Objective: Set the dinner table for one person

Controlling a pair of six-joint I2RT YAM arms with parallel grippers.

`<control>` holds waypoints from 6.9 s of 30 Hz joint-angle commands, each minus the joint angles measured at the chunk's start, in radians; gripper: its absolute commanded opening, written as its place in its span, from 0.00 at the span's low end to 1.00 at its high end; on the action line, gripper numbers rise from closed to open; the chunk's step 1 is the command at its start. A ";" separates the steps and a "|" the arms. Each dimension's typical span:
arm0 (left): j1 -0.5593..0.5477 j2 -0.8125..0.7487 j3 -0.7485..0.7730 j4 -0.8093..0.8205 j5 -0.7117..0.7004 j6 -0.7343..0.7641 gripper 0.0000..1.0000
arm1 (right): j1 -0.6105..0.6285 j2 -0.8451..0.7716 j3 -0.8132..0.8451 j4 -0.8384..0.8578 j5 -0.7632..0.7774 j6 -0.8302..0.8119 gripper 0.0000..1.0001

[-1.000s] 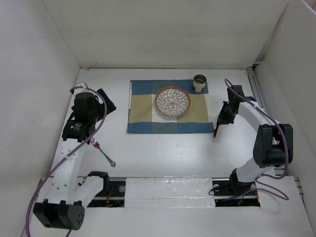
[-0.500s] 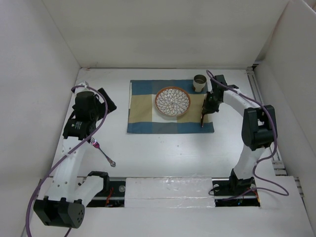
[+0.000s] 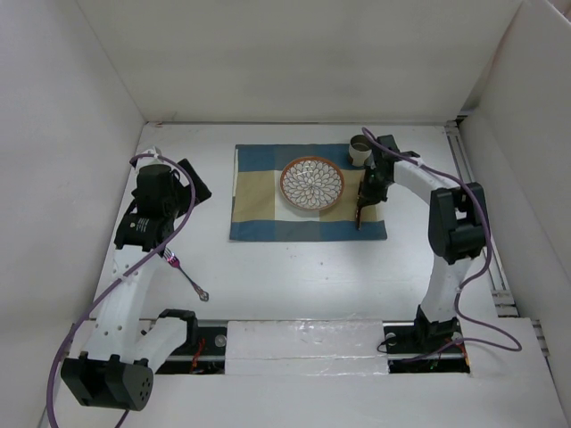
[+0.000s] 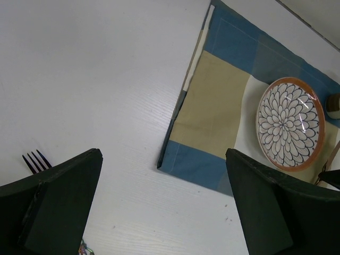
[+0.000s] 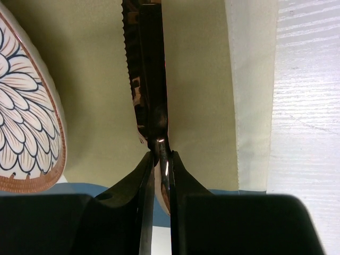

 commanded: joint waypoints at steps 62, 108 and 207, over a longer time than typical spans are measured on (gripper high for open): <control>0.019 0.278 -0.256 -0.318 -0.277 -0.749 1.00 | -0.017 -0.526 -0.372 0.426 -0.279 -0.030 1.00; 0.043 0.331 -0.123 -0.076 -0.300 -0.490 0.00 | -0.096 -0.541 -0.420 0.483 -0.339 -0.030 1.00; -0.280 0.670 0.558 -0.105 -0.197 -0.087 1.00 | -0.010 -1.062 -0.155 -0.058 0.168 -0.105 1.00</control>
